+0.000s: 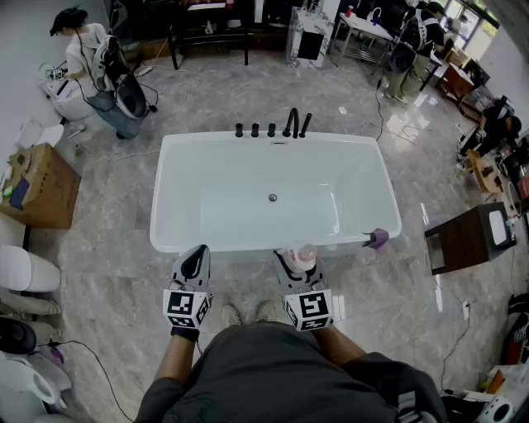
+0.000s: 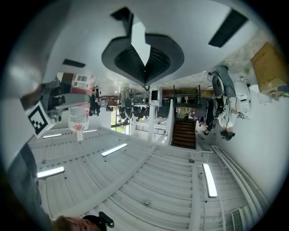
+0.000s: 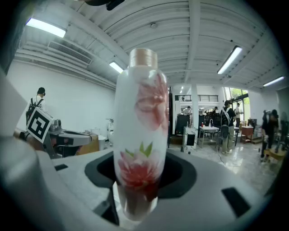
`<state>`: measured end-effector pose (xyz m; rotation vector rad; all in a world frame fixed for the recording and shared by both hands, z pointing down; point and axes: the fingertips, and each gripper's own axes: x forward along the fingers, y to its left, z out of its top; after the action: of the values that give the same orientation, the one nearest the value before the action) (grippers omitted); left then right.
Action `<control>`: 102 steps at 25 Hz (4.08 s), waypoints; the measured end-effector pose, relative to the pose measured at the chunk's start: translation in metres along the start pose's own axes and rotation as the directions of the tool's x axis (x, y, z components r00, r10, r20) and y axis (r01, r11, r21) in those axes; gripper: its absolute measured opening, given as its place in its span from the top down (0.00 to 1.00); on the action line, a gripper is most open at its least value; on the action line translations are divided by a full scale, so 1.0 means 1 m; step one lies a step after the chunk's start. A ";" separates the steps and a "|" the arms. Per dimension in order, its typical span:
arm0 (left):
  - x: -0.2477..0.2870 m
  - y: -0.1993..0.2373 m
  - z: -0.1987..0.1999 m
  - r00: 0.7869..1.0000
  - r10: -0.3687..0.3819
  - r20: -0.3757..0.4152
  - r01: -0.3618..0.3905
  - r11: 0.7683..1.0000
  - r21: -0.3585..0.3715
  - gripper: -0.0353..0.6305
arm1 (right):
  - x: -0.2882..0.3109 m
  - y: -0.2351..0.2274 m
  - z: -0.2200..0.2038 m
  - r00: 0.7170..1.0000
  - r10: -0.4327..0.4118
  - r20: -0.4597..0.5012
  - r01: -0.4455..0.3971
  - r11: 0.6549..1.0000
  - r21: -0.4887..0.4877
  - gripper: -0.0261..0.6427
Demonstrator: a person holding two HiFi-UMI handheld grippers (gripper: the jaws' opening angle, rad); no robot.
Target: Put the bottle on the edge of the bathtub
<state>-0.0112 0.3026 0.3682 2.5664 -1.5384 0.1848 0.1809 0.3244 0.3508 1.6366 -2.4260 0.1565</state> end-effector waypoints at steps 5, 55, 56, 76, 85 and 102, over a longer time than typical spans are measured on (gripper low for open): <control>-0.001 -0.003 0.000 1.000 0.001 0.000 -0.001 1.000 0.002 0.95 | -0.002 -0.002 -0.001 1.000 0.004 0.002 -0.004 1.000 -0.004 0.63; 0.151 0.201 -0.005 0.997 -0.063 -0.038 0.061 0.997 -0.052 0.95 | 0.272 0.005 0.042 0.999 -0.043 -0.030 0.043 0.999 -0.018 0.63; 0.159 0.206 -0.003 0.997 -0.067 -0.038 0.065 0.997 -0.049 0.95 | 0.280 0.002 0.044 0.998 -0.049 -0.030 0.049 0.999 -0.016 0.63; 0.203 0.242 -0.027 0.988 0.110 -0.109 -0.122 0.986 -0.112 0.95 | 0.437 -0.063 0.014 0.997 0.016 -0.076 -0.018 1.000 -0.020 0.63; 0.211 0.248 -0.062 0.973 0.142 -0.183 -0.168 0.976 -0.139 0.95 | 0.515 -0.078 -0.013 0.996 0.022 -0.088 -0.024 0.999 -0.026 0.63; 0.239 0.256 -0.132 0.946 0.128 -0.298 -0.186 0.967 -0.176 0.95 | 0.663 -0.116 -0.067 0.998 0.002 -0.066 -0.005 0.999 -0.036 0.63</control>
<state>-0.1298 0.0013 0.5553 2.1534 -1.5618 0.3776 0.0564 -0.3045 0.5666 1.5862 -2.3690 0.1631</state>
